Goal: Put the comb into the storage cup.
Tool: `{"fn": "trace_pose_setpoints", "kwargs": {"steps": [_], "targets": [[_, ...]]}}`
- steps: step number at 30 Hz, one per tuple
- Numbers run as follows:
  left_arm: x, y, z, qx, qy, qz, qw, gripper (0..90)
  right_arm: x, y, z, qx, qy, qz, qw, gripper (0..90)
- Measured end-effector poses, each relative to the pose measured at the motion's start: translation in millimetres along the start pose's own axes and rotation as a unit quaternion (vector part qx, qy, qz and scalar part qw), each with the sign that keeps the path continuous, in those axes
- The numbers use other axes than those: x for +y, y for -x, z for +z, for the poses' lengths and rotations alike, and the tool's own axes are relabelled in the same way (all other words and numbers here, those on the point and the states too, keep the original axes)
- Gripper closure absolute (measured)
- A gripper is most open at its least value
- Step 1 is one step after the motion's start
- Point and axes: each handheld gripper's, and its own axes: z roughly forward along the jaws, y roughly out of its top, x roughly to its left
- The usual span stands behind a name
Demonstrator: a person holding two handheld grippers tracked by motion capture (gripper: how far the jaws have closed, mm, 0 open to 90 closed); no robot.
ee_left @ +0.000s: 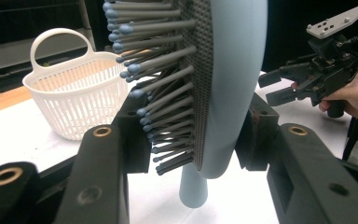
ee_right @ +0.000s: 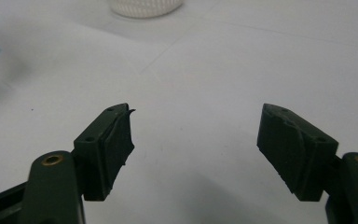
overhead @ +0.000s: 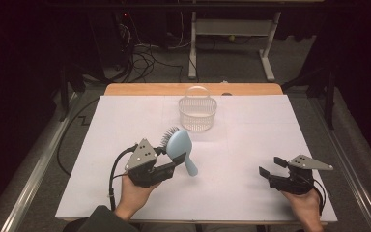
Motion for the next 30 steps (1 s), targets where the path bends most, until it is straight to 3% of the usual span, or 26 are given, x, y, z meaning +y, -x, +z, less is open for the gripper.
{"fn": "trace_pose_setpoints", "kwargs": {"steps": [14, 22, 30], "targets": [[2.4, -10.6, -8.6, 0.021, 0.003, 0.011, 0.9997, 52.8, -6.9, 10.3, -0.8, -0.012, -0.004, 0.017, 0.9998, 25.8], [11.2, -27.6, -9.0, 0.017, 0.009, -0.022, 0.9996, 52.8, -7.4, 8.4, 0.2, -0.01, -0.002, 0.014, 0.9998, 25.7], [24.3, -39.8, -2.4, 0.018, 0.007, -0.032, 0.9993, 52.8, -8.0, 8.2, 1.6, -0.006, -0.001, 0.015, 0.9999, 25.5]]}}
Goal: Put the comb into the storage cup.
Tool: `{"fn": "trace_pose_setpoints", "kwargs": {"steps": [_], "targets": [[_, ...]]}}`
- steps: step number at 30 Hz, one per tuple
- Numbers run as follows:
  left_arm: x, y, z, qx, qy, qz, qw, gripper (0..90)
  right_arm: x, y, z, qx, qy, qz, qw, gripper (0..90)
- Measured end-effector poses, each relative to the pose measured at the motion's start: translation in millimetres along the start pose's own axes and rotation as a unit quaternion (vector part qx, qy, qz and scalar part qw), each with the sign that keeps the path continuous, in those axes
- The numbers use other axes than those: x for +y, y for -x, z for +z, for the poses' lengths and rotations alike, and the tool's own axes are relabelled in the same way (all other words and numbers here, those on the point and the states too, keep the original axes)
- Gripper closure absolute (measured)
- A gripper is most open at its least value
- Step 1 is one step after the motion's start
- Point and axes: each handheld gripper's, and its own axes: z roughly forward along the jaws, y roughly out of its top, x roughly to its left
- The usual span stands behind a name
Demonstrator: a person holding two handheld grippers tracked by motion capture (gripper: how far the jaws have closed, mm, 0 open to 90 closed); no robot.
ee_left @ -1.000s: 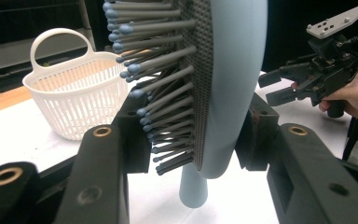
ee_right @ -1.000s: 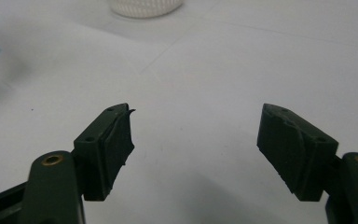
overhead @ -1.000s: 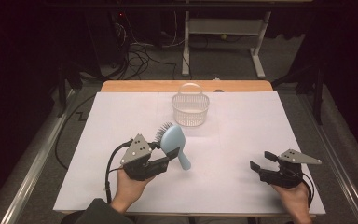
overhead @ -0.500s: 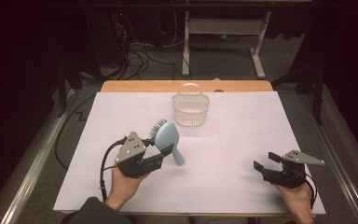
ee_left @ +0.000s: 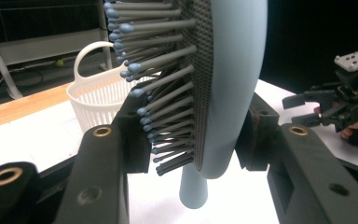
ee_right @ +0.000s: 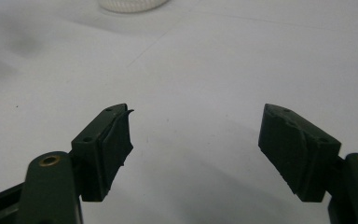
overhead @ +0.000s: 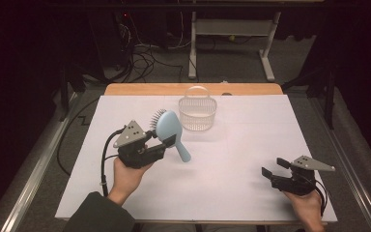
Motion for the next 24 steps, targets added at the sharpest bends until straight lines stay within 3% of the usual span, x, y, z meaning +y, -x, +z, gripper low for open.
{"fn": "trace_pose_setpoints", "kwargs": {"steps": [11, 24], "targets": [[21.8, -7.2, 5.0, 0.006, 0.002, 0.004, 1.0, 52.7, -0.4, -0.2, 1.1, 0.005, -0.001, -0.002, 1.0, 25.0], [36.0, -15.2, 14.7, 0.011, -0.004, 0.0, 0.9999, 52.6, 0.0, -0.1, 1.4, 0.005, 0.0, -0.001, 1.0, 25.0]]}}
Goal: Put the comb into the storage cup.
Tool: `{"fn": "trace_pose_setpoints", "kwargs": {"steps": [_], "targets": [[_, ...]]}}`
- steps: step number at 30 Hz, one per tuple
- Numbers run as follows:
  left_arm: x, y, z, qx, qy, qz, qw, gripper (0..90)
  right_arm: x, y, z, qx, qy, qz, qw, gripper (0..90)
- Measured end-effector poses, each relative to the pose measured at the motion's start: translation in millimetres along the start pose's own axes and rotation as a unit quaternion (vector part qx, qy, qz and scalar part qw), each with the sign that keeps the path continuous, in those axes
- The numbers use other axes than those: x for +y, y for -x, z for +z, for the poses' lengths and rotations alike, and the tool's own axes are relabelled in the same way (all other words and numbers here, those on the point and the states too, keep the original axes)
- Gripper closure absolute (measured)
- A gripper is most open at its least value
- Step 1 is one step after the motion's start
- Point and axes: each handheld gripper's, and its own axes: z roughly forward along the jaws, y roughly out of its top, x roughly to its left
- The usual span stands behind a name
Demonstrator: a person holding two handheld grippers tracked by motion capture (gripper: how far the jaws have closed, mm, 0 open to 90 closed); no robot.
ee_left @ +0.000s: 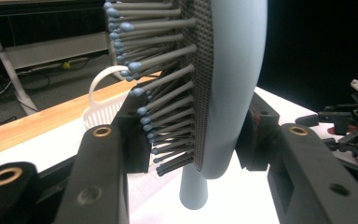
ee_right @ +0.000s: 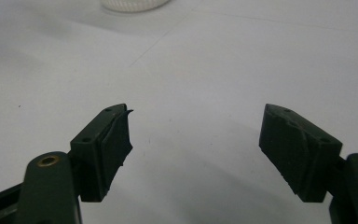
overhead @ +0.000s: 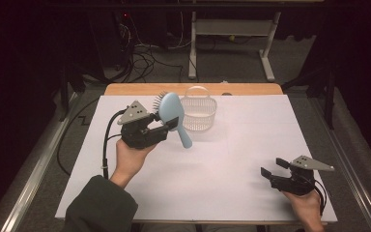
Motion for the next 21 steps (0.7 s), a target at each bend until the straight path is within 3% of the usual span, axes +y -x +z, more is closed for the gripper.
{"fn": "trace_pose_setpoints", "kwargs": {"steps": [21], "targets": [[22.9, -14.6, 16.2, 0.021, -0.002, -0.004, 0.9998, 52.6, -0.3, 0.5, 1.4, 0.002, -0.007, 0.004, 1.0, 25.2]]}}
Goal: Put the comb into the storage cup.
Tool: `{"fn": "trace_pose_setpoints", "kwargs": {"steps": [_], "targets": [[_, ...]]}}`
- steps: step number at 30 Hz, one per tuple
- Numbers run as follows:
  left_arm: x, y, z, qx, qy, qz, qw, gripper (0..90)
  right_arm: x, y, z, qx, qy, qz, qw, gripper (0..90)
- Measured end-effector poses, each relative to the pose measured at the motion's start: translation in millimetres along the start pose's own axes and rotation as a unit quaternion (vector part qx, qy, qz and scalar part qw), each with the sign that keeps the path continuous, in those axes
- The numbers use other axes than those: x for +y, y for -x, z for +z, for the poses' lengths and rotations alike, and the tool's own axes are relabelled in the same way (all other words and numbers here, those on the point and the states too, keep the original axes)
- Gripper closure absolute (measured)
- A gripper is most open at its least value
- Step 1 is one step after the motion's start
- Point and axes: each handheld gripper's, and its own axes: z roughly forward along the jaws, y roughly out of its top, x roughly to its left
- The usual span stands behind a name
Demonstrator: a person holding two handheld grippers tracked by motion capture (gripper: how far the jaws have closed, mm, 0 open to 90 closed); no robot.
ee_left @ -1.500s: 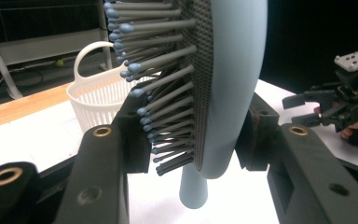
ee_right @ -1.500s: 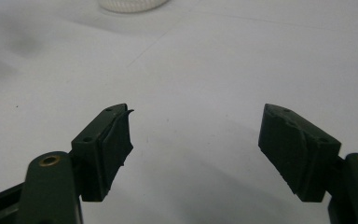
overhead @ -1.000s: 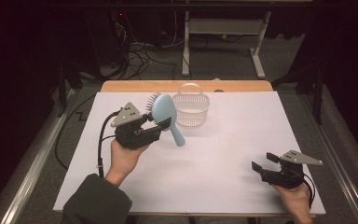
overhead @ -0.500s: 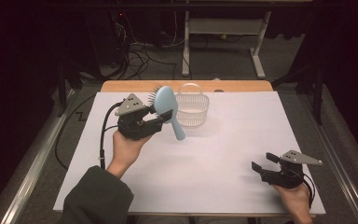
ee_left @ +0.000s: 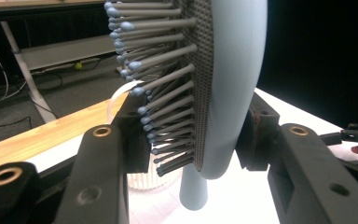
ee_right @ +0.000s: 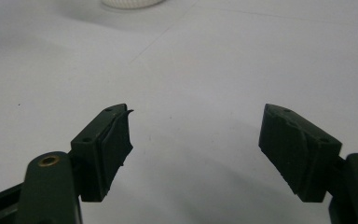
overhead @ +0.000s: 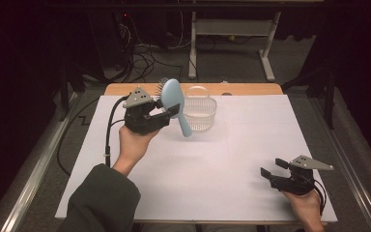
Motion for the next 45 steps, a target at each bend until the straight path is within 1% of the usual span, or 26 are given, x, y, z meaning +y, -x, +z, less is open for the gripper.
{"fn": "trace_pose_setpoints", "kwargs": {"steps": [10, 20, 30, 35, 42, 45], "targets": [[8.6, -7.4, 7.9, 0.006, -0.003, -0.007, 1.0, 52.5, 0.1, -0.2, 0.0, 0.001, 0.0, 0.001, 1.0, 25.2], [22.3, -11.2, 18.7, 0.015, -0.007, -0.004, 0.9999, 52.6, 0.1, -0.1, 0.0, 0.001, 0.0, 0.0, 1.0, 25.1], [35.6, -15.6, 28.2, 0.019, -0.001, -0.009, 0.9998, 52.6, 0.1, 0.2, -0.3, 0.002, 0.002, 0.0, 1.0, 25.1], [43.1, -18.4, 34.3, 0.027, 0.002, -0.01, 0.9996, 52.6, 0.2, 0.2, -0.2, 0.002, 0.002, 0.0, 1.0, 25.1], [49.3, -23.1, 44.4, 0.039, 0.0, -0.013, 0.9991, 52.6, 0.1, 0.5, -0.3, 0.002, 0.003, 0.0, 1.0, 25.1], [50.8, -25.6, 49.6, 0.049, 0.0, -0.014, 0.9987, 52.6, 0.2, 0.3, -0.2, 0.003, 0.003, 0.0, 1.0, 25.1]]}}
